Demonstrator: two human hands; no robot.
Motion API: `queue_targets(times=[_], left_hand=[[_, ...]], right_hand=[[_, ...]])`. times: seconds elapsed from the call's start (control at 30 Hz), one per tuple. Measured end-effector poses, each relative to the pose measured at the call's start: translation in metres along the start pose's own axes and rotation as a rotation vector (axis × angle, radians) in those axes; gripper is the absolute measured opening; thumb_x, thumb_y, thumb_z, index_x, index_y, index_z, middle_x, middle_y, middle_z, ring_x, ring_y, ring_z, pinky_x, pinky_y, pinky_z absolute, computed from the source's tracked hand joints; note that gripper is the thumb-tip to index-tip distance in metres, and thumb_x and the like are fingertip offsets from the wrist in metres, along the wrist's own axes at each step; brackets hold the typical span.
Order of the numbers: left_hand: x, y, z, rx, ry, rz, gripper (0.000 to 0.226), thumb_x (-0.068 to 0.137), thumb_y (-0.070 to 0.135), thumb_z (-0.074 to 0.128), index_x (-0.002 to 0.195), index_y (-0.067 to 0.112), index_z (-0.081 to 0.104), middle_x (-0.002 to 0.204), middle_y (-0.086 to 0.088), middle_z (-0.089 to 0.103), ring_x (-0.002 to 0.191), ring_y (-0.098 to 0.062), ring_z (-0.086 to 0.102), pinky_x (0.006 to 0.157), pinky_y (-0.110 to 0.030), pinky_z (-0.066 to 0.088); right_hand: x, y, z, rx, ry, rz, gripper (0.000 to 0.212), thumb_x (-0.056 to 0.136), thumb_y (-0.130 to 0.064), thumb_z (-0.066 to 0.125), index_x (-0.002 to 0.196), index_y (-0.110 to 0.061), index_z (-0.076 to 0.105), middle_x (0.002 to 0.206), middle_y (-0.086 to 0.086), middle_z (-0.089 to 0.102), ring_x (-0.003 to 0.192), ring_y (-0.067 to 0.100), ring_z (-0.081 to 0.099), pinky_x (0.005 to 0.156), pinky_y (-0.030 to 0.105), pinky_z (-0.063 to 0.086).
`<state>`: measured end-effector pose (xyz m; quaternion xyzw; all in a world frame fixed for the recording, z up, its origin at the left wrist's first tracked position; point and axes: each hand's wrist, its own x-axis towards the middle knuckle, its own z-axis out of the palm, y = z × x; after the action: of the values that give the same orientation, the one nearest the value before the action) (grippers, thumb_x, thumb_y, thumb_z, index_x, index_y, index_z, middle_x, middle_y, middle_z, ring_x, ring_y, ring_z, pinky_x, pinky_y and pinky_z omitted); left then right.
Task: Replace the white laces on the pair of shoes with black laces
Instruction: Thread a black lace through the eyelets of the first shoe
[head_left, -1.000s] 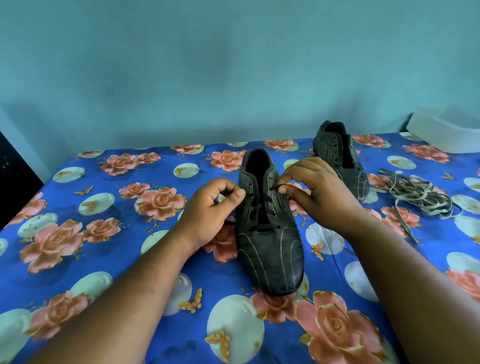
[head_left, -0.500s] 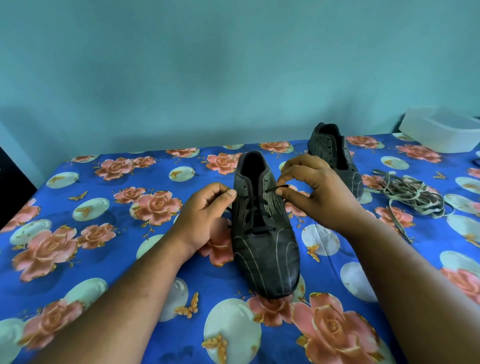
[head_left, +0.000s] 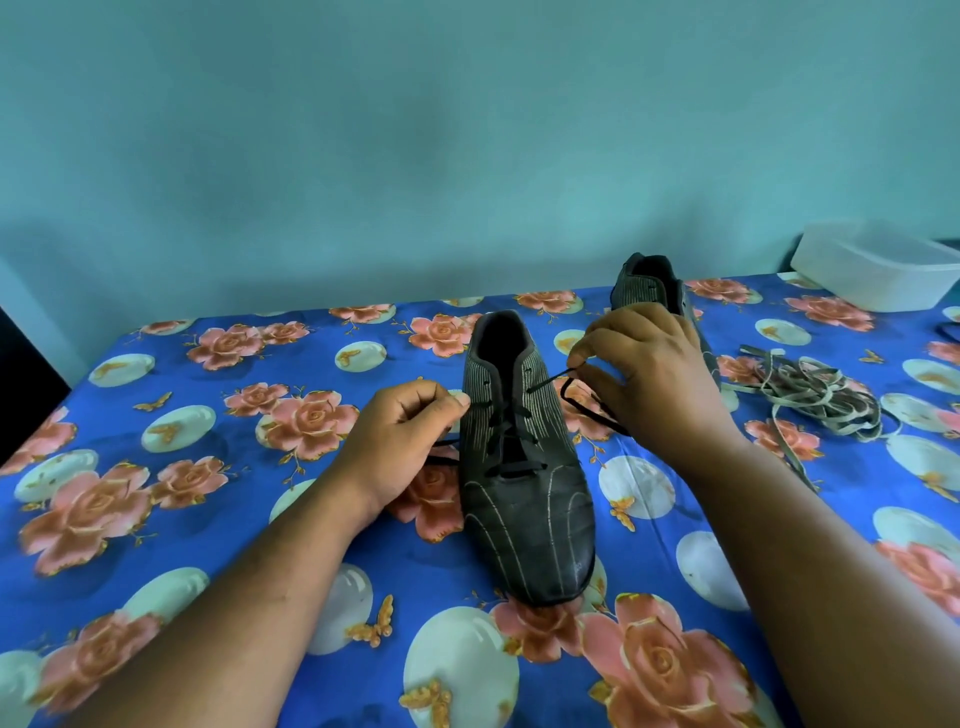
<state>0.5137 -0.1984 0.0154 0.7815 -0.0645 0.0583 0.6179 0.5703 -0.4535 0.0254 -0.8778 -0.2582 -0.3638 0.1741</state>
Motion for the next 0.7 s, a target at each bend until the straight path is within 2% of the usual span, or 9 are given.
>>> queue_targets(times=[0.1,0.2,0.3,0.4,0.47,0.53,0.6,0.63,0.7], left_hand=[[0.002,-0.005,-0.003,0.205,0.079,0.027,0.053,0.101,0.029,0.061,0.062,-0.004,0.048,0.049,0.005,0.038,0.041,-0.003,0.044,0.048,-0.011,0.034],[0.010,-0.022,-0.010,0.460,0.187,0.062,0.055,0.097,0.045,0.063,0.060,0.006,0.051,0.046,0.005,0.040,0.043,-0.011,0.039,0.047,-0.030,0.031],[0.015,-0.031,-0.011,0.526,0.272,0.075,0.037,0.095,0.045,0.066,0.071,0.017,0.066,0.061,0.004,0.062,0.058,-0.017,0.056,0.058,-0.035,0.042],[0.016,-0.033,-0.008,0.592,0.321,0.139,0.013,0.092,0.039,0.071,0.088,0.027,0.071,0.088,0.011,0.071,0.081,-0.018,0.062,0.073,-0.038,0.050],[0.017,-0.034,-0.005,0.597,0.322,0.214,0.015,0.092,0.038,0.068,0.104,0.029,0.072,0.106,0.011,0.070,0.099,-0.021,0.063,0.086,-0.046,0.052],[0.018,-0.034,-0.002,0.592,0.300,0.302,0.033,0.093,0.037,0.058,0.123,0.029,0.069,0.120,0.007,0.068,0.112,-0.024,0.062,0.093,-0.051,0.050],[0.018,-0.033,0.003,0.594,0.276,0.394,0.043,0.096,0.034,0.050,0.138,0.032,0.059,0.132,0.004,0.063,0.123,-0.025,0.057,0.099,-0.052,0.047],[0.018,-0.032,0.005,0.593,0.257,0.417,0.045,0.097,0.034,0.046,0.142,0.036,0.054,0.137,0.004,0.060,0.127,-0.025,0.055,0.100,-0.052,0.046],[0.018,-0.032,0.010,0.597,0.222,0.435,0.047,0.099,0.035,0.041,0.145,0.041,0.049,0.144,0.006,0.056,0.131,-0.023,0.052,0.101,-0.055,0.045]], right_hand=[[0.000,0.003,-0.003,-0.030,-0.001,0.124,0.009,0.085,-0.030,0.079,0.092,-0.028,0.073,0.103,-0.006,0.069,0.112,0.029,0.056,0.092,0.045,0.038],[-0.001,0.008,-0.003,-0.096,-0.008,0.229,0.011,0.089,-0.038,0.073,0.093,-0.028,0.074,0.106,-0.005,0.069,0.116,0.030,0.051,0.093,0.046,0.035],[0.001,0.009,-0.005,-0.107,0.045,0.347,0.017,0.092,-0.039,0.067,0.094,-0.025,0.075,0.103,-0.004,0.068,0.110,0.031,0.051,0.087,0.042,0.034],[0.006,0.004,-0.012,0.071,0.109,0.393,0.018,0.093,-0.037,0.065,0.088,-0.022,0.073,0.084,-0.010,0.062,0.091,0.027,0.059,0.074,0.036,0.041],[0.009,0.000,-0.019,0.360,0.003,0.332,0.009,0.093,-0.026,0.068,0.087,-0.022,0.074,0.079,-0.010,0.066,0.079,0.020,0.063,0.067,0.037,0.047],[0.008,-0.005,-0.024,0.485,-0.260,0.117,0.006,0.089,-0.020,0.073,0.088,-0.026,0.076,0.084,-0.007,0.071,0.081,0.015,0.065,0.079,0.038,0.050],[0.004,0.001,-0.022,0.395,-0.469,-0.064,0.009,0.080,-0.041,0.079,0.084,-0.035,0.074,0.090,-0.012,0.068,0.091,0.010,0.061,0.090,0.038,0.047],[0.003,0.006,-0.021,0.332,-0.503,-0.059,0.021,0.074,-0.056,0.077,0.080,-0.037,0.073,0.091,-0.015,0.065,0.095,0.009,0.057,0.092,0.039,0.045],[0.003,0.016,-0.020,0.279,-0.441,0.011,0.040,0.066,-0.075,0.072,0.075,-0.035,0.070,0.092,-0.019,0.061,0.099,0.011,0.053,0.092,0.043,0.044]])
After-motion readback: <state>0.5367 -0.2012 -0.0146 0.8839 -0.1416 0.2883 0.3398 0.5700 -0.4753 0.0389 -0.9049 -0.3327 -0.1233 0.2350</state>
